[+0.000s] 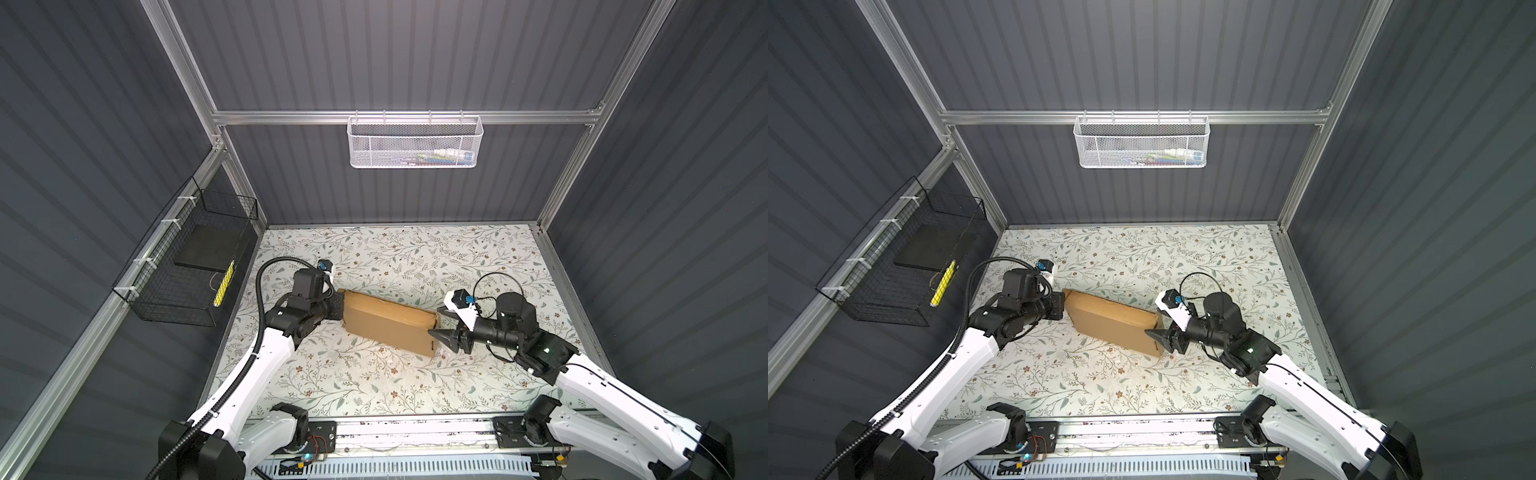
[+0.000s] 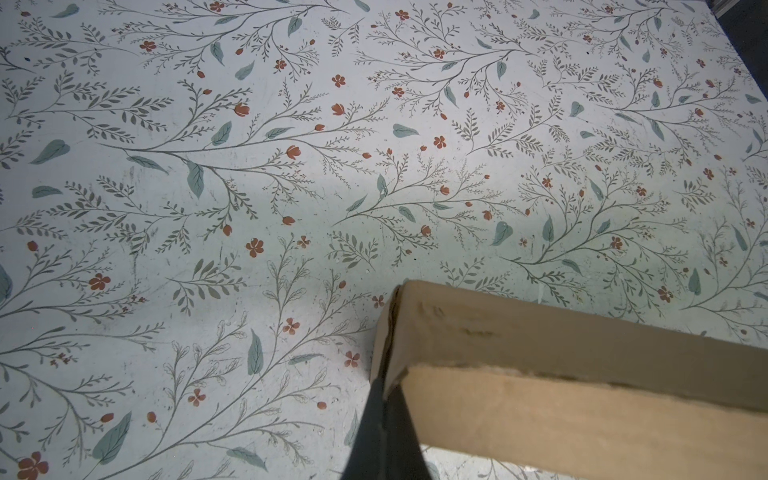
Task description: Fold the paper box
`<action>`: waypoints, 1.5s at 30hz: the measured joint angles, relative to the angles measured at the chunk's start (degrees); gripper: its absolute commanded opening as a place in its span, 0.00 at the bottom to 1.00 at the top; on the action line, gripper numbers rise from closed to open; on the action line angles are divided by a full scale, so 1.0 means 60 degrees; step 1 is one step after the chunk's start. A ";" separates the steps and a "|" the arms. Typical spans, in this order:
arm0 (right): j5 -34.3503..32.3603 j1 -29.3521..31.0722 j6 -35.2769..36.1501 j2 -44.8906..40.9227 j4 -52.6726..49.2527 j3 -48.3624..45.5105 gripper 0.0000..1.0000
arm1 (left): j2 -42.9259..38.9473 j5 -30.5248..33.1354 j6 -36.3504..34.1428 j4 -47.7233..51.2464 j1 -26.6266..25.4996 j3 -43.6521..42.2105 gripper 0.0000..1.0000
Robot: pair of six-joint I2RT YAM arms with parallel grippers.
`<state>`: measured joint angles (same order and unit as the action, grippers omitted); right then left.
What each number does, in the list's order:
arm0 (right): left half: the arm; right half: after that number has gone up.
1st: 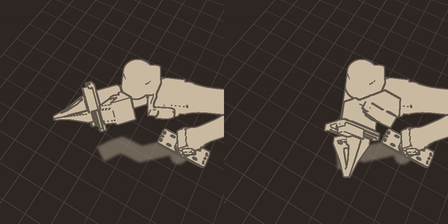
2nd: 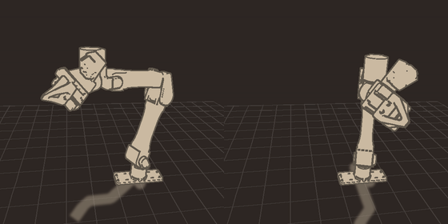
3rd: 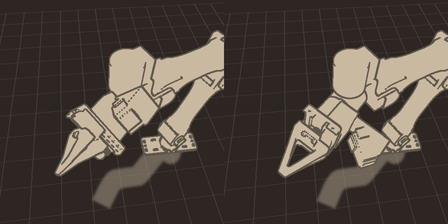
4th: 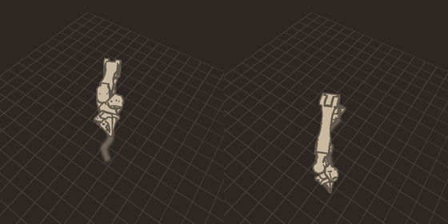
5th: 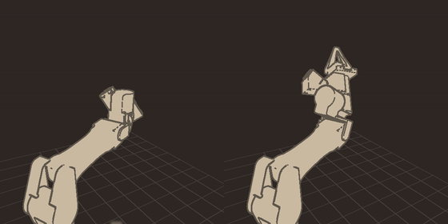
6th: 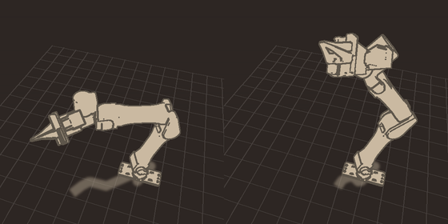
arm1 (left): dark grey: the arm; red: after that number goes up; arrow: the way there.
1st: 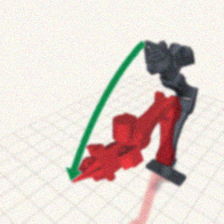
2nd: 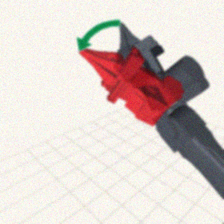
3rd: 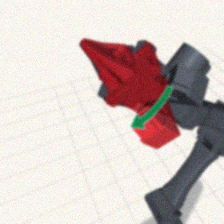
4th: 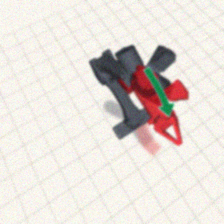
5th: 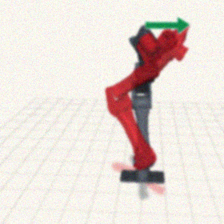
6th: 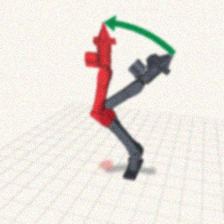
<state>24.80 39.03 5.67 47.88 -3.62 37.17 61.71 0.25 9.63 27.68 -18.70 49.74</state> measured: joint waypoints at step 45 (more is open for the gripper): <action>-0.6145 0.1763 -0.5781 0.4339 -0.5825 0.4564 0.27 | 0.0736 -0.0368 0.0175 0.0488 0.0004 0.0772 0.00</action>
<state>-12.08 49.60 -29.02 73.91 -38.57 64.55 66.13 -1.96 10.68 30.61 -18.68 54.37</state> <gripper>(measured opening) 0.278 0.046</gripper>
